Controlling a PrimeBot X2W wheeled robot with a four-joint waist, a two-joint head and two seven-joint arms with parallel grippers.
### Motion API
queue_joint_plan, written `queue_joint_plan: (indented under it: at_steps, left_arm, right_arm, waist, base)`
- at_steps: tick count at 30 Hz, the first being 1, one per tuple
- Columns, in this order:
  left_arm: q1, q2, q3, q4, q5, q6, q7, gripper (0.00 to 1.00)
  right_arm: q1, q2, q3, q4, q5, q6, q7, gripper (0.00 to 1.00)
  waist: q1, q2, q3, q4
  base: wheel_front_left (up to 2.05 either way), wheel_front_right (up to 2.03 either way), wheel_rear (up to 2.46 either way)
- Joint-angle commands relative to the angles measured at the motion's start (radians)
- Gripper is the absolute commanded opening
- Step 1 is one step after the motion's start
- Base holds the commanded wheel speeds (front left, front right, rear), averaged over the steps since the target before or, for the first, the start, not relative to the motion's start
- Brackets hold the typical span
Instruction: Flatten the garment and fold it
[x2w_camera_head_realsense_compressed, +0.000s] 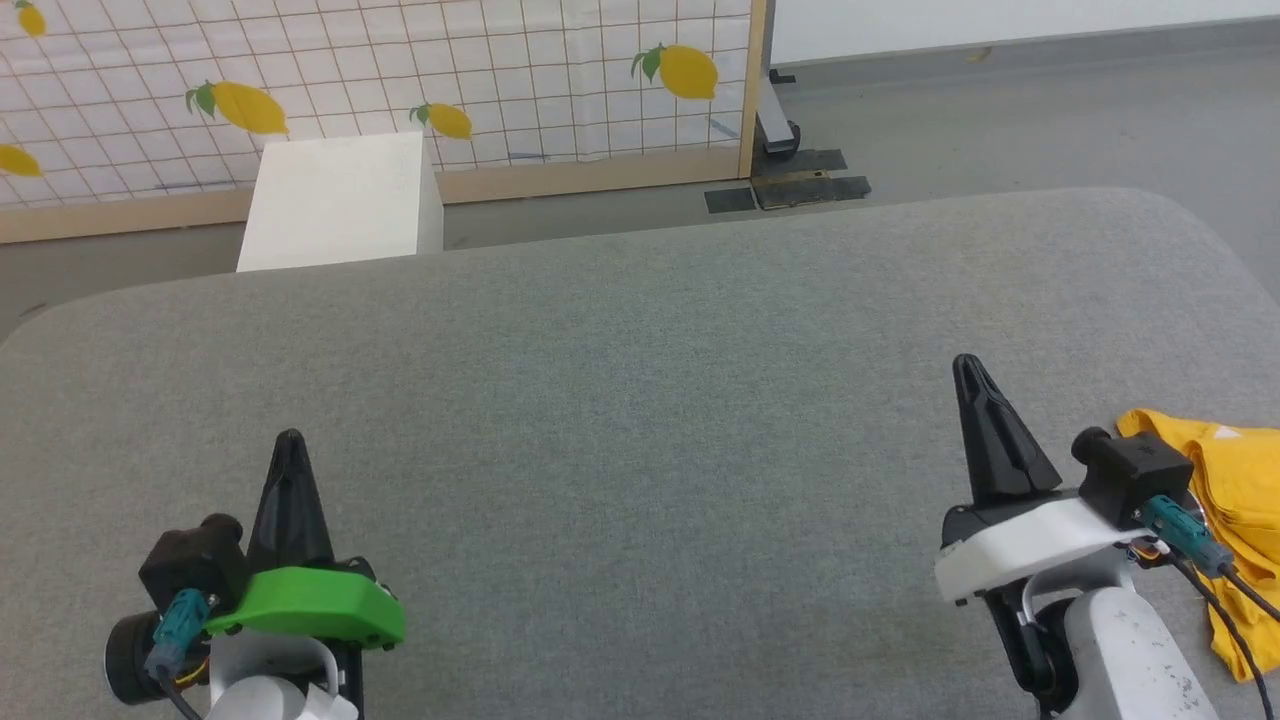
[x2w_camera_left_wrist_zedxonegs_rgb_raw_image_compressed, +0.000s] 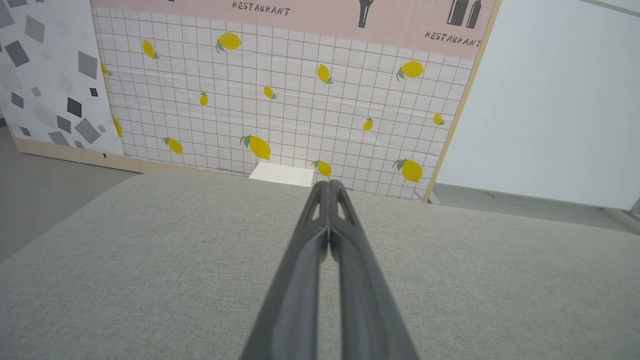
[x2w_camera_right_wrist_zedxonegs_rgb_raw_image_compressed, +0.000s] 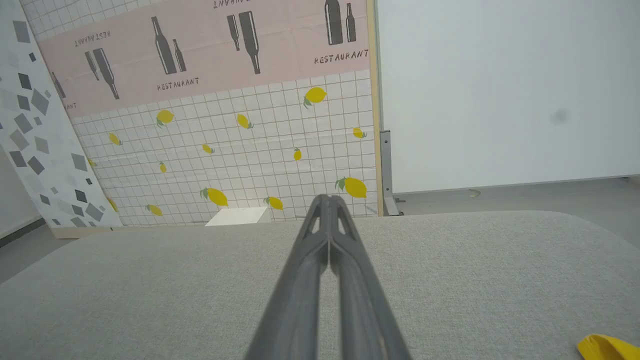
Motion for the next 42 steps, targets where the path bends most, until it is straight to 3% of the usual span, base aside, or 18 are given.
queue_joint_plan:
  at_steps: [1, 42]
  left_arm:
    - [0.004, -0.006, 0.001, -0.003, 0.011, -0.006, 0.004, 0.00]
    - [0.016, -0.030, 0.007, -0.022, 0.113, -0.046, 0.079, 0.00]
  right_arm:
    - [0.018, 0.001, -0.002, -0.010, -0.012, 0.000, 0.005, 0.00]
    - [0.077, 0.002, -0.021, -0.089, -0.081, -0.001, 0.082, 0.00]
  waist:
    - [0.0001, 0.0000, 0.000, 0.001]
    - [0.0001, 0.0000, -0.002, 0.036]
  base:
    - [0.00, 0.00, 0.00]
    - [0.00, 0.00, 0.00]
